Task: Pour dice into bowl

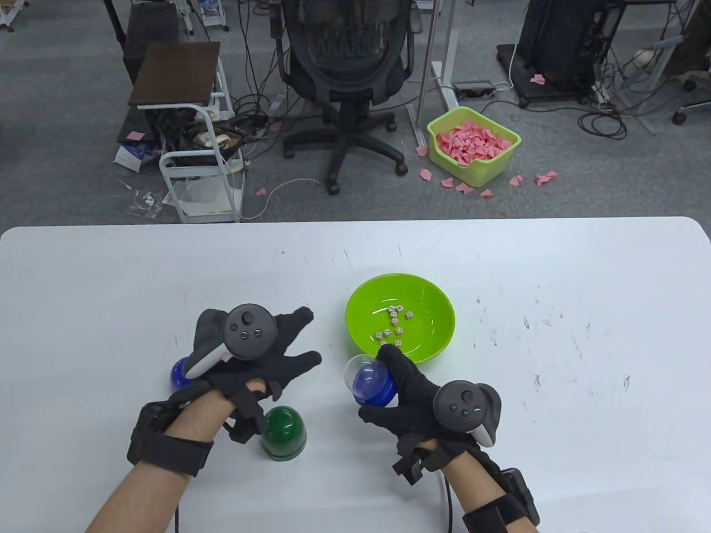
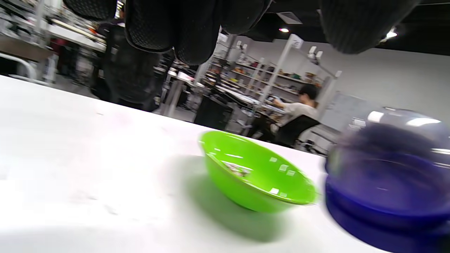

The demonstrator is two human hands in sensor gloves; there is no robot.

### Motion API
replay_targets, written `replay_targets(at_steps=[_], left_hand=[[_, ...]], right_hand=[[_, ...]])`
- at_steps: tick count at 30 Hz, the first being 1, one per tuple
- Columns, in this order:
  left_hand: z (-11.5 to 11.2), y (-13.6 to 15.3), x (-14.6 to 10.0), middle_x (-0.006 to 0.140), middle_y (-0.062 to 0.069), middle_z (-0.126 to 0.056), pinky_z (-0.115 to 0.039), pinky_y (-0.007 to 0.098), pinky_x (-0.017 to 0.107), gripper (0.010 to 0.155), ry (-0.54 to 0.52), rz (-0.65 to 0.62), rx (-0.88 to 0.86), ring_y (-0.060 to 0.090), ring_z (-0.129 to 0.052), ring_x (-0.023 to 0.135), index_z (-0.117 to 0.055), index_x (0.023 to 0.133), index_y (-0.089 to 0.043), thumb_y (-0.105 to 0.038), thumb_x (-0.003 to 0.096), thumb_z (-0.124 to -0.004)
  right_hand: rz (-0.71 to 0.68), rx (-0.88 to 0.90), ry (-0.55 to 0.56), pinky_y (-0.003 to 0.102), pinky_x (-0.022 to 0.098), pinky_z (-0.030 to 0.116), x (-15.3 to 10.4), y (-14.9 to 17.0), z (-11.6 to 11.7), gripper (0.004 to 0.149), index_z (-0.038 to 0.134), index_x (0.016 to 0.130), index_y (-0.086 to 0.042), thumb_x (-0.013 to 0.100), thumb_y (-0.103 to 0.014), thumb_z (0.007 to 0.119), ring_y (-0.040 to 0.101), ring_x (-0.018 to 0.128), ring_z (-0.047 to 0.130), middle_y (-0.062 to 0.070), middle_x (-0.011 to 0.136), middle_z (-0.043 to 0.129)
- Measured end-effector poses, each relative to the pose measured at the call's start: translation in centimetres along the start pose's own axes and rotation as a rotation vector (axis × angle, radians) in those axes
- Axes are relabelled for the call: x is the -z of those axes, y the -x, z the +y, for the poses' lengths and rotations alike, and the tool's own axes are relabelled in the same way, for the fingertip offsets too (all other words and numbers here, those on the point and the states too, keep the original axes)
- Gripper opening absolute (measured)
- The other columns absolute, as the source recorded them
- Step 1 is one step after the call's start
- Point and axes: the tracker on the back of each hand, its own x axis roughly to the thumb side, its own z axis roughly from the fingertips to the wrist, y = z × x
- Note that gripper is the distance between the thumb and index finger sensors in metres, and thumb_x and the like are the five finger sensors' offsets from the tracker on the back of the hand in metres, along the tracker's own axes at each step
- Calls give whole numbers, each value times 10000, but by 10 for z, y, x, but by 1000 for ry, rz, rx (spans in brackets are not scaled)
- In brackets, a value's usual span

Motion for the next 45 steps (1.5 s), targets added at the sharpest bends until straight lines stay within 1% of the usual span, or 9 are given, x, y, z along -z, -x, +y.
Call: replay_targets(at_steps=[5, 8, 18, 22, 25, 28, 31, 39, 45], left_hand=[[0, 42, -7, 1102, 132, -698, -541, 647, 767, 810, -41, 109, 62, 408, -665, 1009, -511, 1108, -268, -633, 433, -769], [-4, 64, -9, 1114, 134, -677, -540, 646, 767, 814, -31, 188, 128, 408, -658, 1013, -504, 1110, -272, -633, 432, -773], [-37, 126, -8, 1162, 144, -568, -540, 642, 769, 862, 139, 448, 298, 423, -611, 1043, -430, 1122, -279, -638, 423, -783], [-51, 148, -9, 1168, 206, -496, -565, 652, 753, 920, 220, 585, 335, 493, -595, 1047, -350, 1128, -249, -650, 420, -778], [-60, 158, -11, 1160, 237, -493, -578, 650, 746, 917, 271, 644, 318, 508, -603, 1040, -347, 1130, -260, -661, 420, -767], [-67, 164, -12, 1148, 228, -544, -584, 643, 745, 885, 291, 656, 304, 504, -627, 1027, -368, 1128, -287, -652, 426, -764], [-69, 165, -12, 1111, 212, -633, -610, 629, 734, 851, 252, 641, 317, 473, -701, 987, -408, 1116, -292, -627, 427, -779], [-68, 165, -14, 1054, 191, -722, -638, 610, 723, 870, 215, 603, 334, 425, -784, 912, -429, 1109, -282, -651, 407, -786], [-55, 154, -16, 1039, 172, -744, -650, 604, 717, 890, 126, 524, 298, 409, -802, 897, -440, 1102, -253, -674, 396, -782]], right_hand=[[0, -6, 0, 680, 567, 721, 0, 0, -1, 999, 437, 1053, -3, 344, -449, 980, 423, 636, 923, 284, 1057, 628], [4, -8, 1, 681, 567, 720, 0, 0, -1, 997, 438, 1053, -4, 344, -447, 981, 425, 636, 921, 285, 1057, 626], [6, -19, -1, 683, 565, 720, 0, 1, -3, 997, 439, 1054, -6, 344, -449, 981, 426, 636, 921, 282, 1059, 628], [5, -21, -3, 683, 567, 718, 1, 1, -3, 997, 438, 1055, -6, 344, -447, 981, 426, 635, 921, 285, 1060, 621], [4, -22, -4, 683, 566, 720, 1, 1, -3, 996, 440, 1054, -6, 344, -447, 981, 426, 635, 921, 283, 1058, 631], [4, -23, -7, 684, 567, 717, 1, 1, -3, 995, 439, 1055, -7, 345, -447, 981, 427, 634, 921, 285, 1059, 627], [3, -27, -10, 682, 568, 718, 1, 1, -2, 997, 438, 1055, -6, 345, -449, 980, 427, 634, 921, 284, 1058, 629], [7, -29, -10, 683, 567, 718, 1, 1, -3, 997, 439, 1055, -7, 343, -446, 982, 426, 634, 922, 283, 1059, 629], [7, -31, -13, 682, 569, 717, 1, 1, -2, 996, 440, 1055, -7, 344, -444, 983, 426, 632, 923, 283, 1059, 628]])
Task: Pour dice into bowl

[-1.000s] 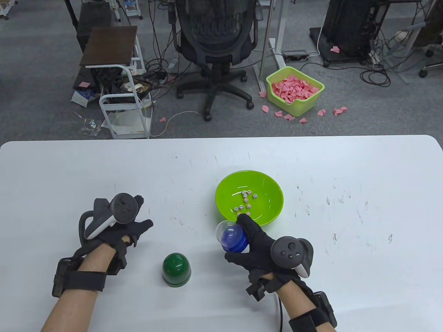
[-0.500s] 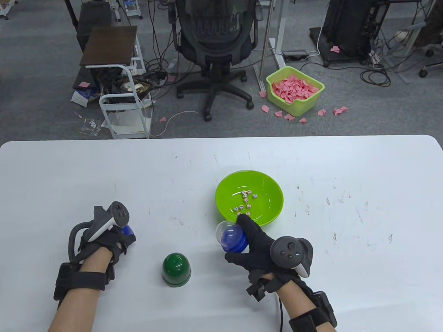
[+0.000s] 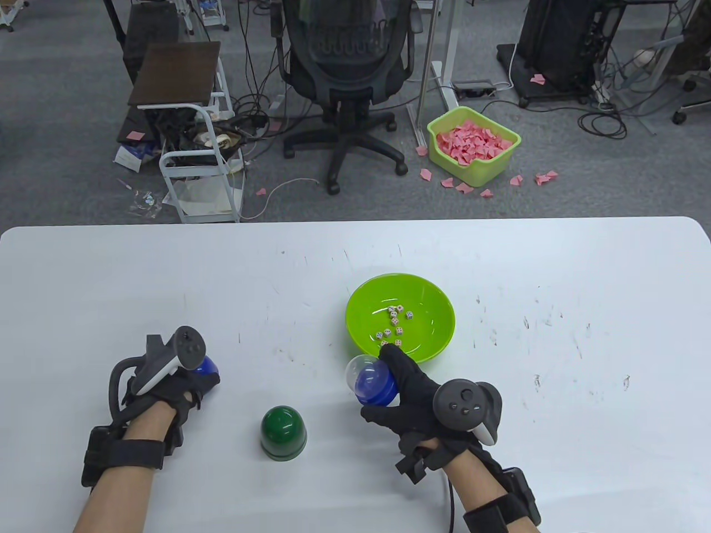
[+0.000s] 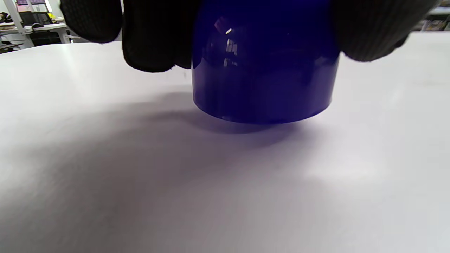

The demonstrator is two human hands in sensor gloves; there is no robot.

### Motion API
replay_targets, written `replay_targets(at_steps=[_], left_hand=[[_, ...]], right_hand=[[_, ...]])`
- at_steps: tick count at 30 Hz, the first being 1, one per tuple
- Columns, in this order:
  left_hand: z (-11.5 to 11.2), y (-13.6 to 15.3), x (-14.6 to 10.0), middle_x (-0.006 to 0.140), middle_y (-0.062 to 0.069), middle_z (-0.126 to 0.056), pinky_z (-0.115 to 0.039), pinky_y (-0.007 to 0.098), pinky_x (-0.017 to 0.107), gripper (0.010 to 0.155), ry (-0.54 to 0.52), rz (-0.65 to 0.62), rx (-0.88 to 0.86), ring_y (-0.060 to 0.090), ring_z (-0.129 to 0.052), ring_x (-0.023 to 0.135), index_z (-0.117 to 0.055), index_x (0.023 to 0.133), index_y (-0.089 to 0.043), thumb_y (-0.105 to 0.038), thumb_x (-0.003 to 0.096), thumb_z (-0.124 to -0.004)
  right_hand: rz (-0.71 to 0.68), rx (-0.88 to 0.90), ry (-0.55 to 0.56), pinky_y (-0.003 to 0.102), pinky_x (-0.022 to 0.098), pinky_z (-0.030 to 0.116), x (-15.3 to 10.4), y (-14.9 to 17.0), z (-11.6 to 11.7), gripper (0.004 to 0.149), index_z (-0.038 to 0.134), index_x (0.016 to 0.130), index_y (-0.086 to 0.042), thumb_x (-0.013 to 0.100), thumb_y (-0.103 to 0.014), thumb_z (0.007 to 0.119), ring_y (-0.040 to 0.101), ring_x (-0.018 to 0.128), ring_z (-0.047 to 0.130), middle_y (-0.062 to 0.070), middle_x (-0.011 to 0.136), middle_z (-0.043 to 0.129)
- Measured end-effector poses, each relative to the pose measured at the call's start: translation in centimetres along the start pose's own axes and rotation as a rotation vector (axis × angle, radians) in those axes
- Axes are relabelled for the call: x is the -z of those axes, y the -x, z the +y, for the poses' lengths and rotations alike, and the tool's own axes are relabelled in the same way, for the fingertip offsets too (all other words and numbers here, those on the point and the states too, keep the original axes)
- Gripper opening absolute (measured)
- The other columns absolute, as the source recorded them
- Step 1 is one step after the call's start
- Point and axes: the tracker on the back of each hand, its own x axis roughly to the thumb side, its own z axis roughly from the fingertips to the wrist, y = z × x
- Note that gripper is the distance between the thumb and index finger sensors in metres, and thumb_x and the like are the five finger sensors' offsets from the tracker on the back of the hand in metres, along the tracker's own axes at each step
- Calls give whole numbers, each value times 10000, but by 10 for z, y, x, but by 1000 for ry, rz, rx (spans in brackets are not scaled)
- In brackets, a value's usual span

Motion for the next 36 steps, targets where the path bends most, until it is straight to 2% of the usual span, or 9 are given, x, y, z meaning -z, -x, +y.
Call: replay_targets(at_steps=[10, 19, 27, 36], left_hand=[[51, -38, -32, 1028, 155, -773, -655, 605, 717, 879, -141, -208, -96, 396, -815, 890, -499, 1091, -248, -689, 387, -789], [80, -87, -65, 1041, 144, -768, -656, 605, 720, 885, -212, -421, -182, 390, -813, 903, -482, 1098, -253, -692, 391, -783], [89, -126, -87, 1043, 145, -768, -657, 606, 720, 886, -195, -596, -296, 389, -811, 908, -484, 1099, -244, -695, 396, -779], [76, -163, -97, 1043, 145, -770, -659, 607, 718, 887, -142, -704, -328, 390, -814, 910, -486, 1098, -239, -698, 396, -775]], right_hand=[[2, -9, -7, 684, 566, 719, 0, 0, 0, 999, 441, 1055, -3, 341, -440, 985, 424, 632, 923, 289, 1056, 630], [-1, -22, -16, 680, 562, 728, 0, -1, 2, 1005, 447, 1053, 3, 332, -434, 993, 416, 619, 936, 299, 1048, 642], [-2, -37, -23, 677, 560, 735, 0, -2, 4, 1019, 439, 1053, 12, 322, -418, 1003, 410, 608, 948, 313, 1039, 653], [-11, -38, -24, 675, 554, 742, 0, -4, 6, 1051, 402, 1058, 19, 318, -422, 1002, 407, 603, 953, 317, 1031, 668]])
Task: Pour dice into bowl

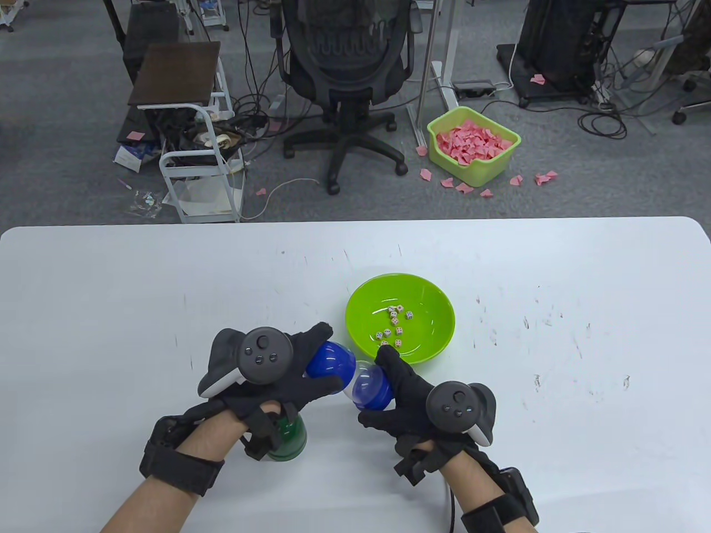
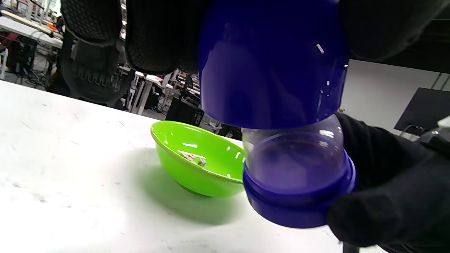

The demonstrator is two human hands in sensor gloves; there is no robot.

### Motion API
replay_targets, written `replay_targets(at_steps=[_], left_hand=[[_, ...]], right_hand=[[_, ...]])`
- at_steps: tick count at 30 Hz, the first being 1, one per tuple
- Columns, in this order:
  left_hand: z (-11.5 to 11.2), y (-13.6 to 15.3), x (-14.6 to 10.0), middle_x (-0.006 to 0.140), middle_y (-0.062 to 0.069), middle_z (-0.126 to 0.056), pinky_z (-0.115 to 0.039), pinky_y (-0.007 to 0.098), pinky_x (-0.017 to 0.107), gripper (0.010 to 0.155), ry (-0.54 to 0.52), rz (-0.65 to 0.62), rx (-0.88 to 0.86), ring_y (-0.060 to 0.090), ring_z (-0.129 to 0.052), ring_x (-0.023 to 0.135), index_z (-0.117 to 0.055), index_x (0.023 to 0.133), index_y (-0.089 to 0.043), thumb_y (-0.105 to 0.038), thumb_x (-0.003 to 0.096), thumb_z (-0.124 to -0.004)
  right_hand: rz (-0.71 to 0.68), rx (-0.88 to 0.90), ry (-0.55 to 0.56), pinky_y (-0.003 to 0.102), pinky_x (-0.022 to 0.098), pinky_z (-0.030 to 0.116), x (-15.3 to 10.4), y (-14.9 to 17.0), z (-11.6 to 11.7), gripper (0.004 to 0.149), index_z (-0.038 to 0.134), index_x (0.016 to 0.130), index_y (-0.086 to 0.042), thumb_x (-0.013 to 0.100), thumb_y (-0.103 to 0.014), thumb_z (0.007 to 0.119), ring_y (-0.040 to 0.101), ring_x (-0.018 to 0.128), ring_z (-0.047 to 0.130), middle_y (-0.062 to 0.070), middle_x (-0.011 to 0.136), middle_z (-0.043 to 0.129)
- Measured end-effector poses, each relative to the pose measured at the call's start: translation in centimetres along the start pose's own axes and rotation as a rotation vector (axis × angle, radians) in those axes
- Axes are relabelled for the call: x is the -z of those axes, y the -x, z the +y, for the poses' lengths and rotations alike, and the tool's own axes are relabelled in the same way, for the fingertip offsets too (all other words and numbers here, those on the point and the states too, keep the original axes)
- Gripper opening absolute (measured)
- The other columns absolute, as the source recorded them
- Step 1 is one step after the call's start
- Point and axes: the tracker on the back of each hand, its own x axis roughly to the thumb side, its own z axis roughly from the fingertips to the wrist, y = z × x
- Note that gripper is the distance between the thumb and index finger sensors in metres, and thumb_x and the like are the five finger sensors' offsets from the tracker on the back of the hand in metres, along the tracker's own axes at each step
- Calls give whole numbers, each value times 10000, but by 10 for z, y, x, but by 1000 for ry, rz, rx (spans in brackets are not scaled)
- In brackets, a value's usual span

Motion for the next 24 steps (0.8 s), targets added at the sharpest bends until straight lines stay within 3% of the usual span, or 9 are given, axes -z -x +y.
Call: replay_targets(at_steps=[10, 17, 24], left_hand=[[-26, -19, 15, 1050, 146, -758, -652, 609, 722, 889, 60, -36, -32, 392, -806, 916, -470, 1102, -239, -694, 401, -772], [-28, -23, 19, 1047, 157, -751, -646, 611, 724, 899, 78, -47, -63, 398, -804, 908, -441, 1108, -226, -697, 410, -754], [-29, -24, 19, 1084, 166, -693, -630, 619, 731, 902, 94, -50, -52, 410, -764, 945, -399, 1117, -232, -693, 419, -735]], right_hand=[[-31, 51, 46, 679, 553, 743, -1, -5, -1, 1076, 359, 1058, 24, 317, -417, 1002, 413, 595, 957, 342, 1018, 668], [-65, 66, 78, 679, 547, 749, -2, -9, -2, 1007, 468, 1040, 36, 327, -443, 995, 419, 595, 960, 343, 1008, 684], [-50, 46, 87, 680, 539, 749, -3, -10, 0, 1003, 463, 1029, 42, 352, -496, 972, 435, 605, 947, 324, 1005, 679]])
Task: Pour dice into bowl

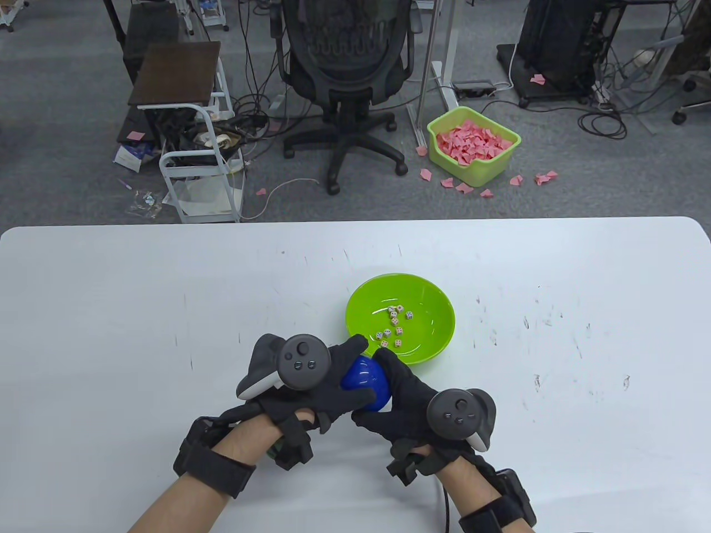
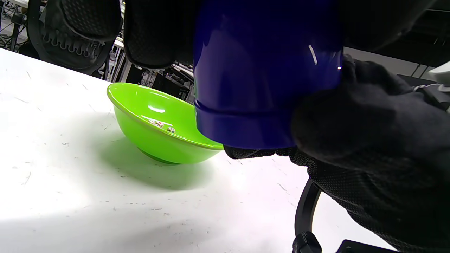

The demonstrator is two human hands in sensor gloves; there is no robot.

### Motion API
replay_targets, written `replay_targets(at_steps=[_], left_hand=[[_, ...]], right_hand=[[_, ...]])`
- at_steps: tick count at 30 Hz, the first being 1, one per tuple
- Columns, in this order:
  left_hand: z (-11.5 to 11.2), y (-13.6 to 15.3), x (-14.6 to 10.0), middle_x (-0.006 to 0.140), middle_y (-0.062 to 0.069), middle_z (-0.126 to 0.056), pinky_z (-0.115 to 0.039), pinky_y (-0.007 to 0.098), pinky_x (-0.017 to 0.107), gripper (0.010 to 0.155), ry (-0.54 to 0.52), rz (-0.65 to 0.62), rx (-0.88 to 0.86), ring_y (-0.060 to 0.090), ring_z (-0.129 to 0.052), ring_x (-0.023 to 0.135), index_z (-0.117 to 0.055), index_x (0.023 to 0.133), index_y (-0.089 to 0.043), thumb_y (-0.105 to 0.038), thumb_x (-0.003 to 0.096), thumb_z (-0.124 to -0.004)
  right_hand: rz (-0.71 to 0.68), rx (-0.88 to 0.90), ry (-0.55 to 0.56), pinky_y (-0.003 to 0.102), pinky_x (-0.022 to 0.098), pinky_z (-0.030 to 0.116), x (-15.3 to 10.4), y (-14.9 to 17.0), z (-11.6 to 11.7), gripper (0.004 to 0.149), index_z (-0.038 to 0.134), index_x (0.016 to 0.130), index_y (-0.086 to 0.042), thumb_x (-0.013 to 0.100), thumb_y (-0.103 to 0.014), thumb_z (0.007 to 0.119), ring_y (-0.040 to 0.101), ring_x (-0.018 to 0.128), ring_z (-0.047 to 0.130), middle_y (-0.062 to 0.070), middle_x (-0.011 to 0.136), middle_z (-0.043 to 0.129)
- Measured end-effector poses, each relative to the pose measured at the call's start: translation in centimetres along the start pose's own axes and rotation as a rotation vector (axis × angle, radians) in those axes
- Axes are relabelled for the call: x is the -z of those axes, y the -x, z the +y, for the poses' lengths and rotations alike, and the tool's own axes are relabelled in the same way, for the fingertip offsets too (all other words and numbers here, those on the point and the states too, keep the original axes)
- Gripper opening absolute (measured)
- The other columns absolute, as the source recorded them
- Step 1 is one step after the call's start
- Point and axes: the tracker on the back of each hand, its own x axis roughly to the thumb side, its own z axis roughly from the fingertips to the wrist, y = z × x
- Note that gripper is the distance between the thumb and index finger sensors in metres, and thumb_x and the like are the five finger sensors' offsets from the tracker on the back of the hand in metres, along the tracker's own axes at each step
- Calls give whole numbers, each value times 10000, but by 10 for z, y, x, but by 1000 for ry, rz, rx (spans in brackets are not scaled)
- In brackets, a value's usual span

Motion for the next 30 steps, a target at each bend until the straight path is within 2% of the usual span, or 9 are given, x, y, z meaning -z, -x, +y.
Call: replay_targets(at_steps=[5, 11, 18, 23, 30], left_hand=[[3, -1, 0, 1134, 171, -592, -611, 629, 737, 928, -2, -19, -25, 416, -713, 986, -345, 1126, -239, -707, 418, -720], [19, 6, -13, 1152, 166, -554, -600, 636, 743, 919, -71, -32, -59, 422, -689, 1003, -333, 1129, -243, -720, 421, -675], [30, 49, -39, 1149, 163, -560, -595, 640, 743, 909, -159, 65, -13, 422, -688, 1004, -340, 1128, -242, -710, 427, -681], [20, 86, -55, 1148, 160, -562, -591, 643, 745, 905, -206, 157, 50, 419, -681, 1010, -341, 1127, -241, -704, 432, -687], [2, 126, -68, 1146, 155, -564, -581, 649, 748, 897, -287, 221, -5, 416, -670, 1017, -333, 1126, -239, -693, 442, -692]], right_hand=[[14, 30, 30, 674, 539, 754, 0, 3, -3, 1002, 470, 1027, 37, 350, -504, 973, 428, 598, 950, 316, 1003, 688], [41, 83, 70, 670, 544, 755, 0, 8, -11, 1002, 470, 1028, 33, 349, -505, 974, 423, 601, 951, 311, 1006, 687], [48, 141, 99, 681, 564, 726, 0, 10, -15, 998, 453, 1034, 9, 353, -503, 973, 447, 679, 903, 279, 1027, 667], [63, 173, 111, 689, 574, 709, 0, 13, -16, 1001, 446, 1039, -8, 348, -505, 973, 472, 727, 869, 263, 1039, 657], [108, 235, 153, 699, 584, 689, -1, 21, -20, 995, 446, 1045, -38, 344, -501, 980, 484, 763, 840, 242, 1048, 656]])
